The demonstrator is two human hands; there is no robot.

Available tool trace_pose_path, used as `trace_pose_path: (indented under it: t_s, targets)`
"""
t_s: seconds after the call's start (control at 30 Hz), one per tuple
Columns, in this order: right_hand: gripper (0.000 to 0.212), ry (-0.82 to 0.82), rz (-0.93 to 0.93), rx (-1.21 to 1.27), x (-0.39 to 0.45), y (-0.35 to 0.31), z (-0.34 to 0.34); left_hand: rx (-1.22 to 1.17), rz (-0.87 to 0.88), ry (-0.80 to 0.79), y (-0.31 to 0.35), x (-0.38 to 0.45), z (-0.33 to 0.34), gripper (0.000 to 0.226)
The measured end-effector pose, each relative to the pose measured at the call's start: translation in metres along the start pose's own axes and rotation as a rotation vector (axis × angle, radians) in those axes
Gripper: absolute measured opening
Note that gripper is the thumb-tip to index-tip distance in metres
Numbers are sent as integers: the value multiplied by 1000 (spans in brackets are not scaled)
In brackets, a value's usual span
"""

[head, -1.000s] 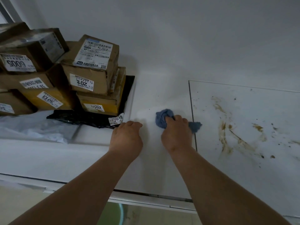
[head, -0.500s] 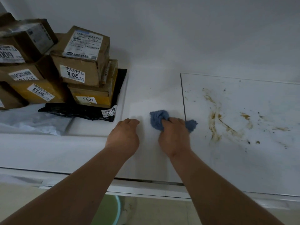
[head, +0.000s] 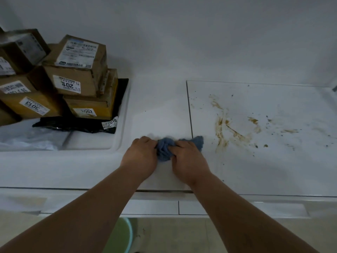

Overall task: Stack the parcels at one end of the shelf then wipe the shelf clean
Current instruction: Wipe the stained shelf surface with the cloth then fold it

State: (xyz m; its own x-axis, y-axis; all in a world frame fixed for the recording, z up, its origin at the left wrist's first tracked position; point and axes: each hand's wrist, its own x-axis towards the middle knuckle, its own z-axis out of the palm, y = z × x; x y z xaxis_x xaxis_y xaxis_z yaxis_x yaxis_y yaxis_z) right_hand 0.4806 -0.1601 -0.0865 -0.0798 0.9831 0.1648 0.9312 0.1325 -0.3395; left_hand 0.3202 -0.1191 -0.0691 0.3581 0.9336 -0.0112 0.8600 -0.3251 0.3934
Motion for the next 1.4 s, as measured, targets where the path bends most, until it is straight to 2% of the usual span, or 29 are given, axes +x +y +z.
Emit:
trace_pose_path:
  t_s: [0.07, 0.17, 0.3, 0.43, 0.57, 0.6, 0.67, 0.73, 0.87, 0.97, 1.07, 1.2, 1.3, 1.4]
  targets:
    - [49, 18, 11, 23, -2, -6, 1, -7, 36, 63, 7, -4, -1, 41]
    - [42, 38, -2, 59, -17, -16, 0, -21, 13, 63, 16, -8, -2, 25]
    - [30, 47, -45, 97, -38, -18, -5, 9, -16, -80, 30, -11, -2, 6]
    - [16, -23, -104, 176, -52, -2, -14, 180, 42, -221, 48, -12, -6, 11]
    - [19, -88, -152, 190, -56, 9, -21, 235, 100, -332, 46, -11, -3, 32]
    - [19, -97, -163, 194, -55, 8, -20, 246, 109, -360, 45, -11, -5, 29]
    - [28, -113, -178, 176, -48, 4, -15, 292, 76, -402, 43, -9, -11, 6]
    - [39, -132, -207, 170, -39, -4, -10, 281, 17, -374, 34, -6, -17, 17]
    - [34, -148, -279, 149, -10, -9, -1, 128, -63, -129, 19, -1, -27, 20]
    - [45, -219, -118, 32, 18, 16, -10, -43, -27, -26, 23, 6, -21, 21]
    - [42, -157, 40, 51, 30, 37, -16, -87, 109, -43, 26, 14, -10, 22]
    - [43, -100, 117, 53, 28, 2, -5, 77, 102, -118, 17, 27, -8, 26]
    - [51, -71, 48, 109, 25, -29, 7, 256, -21, -157, 9, 34, -24, 26]
    - [46, -31, -46, 133, 32, -37, 8, 495, 27, -140, 6, 41, -41, 24]
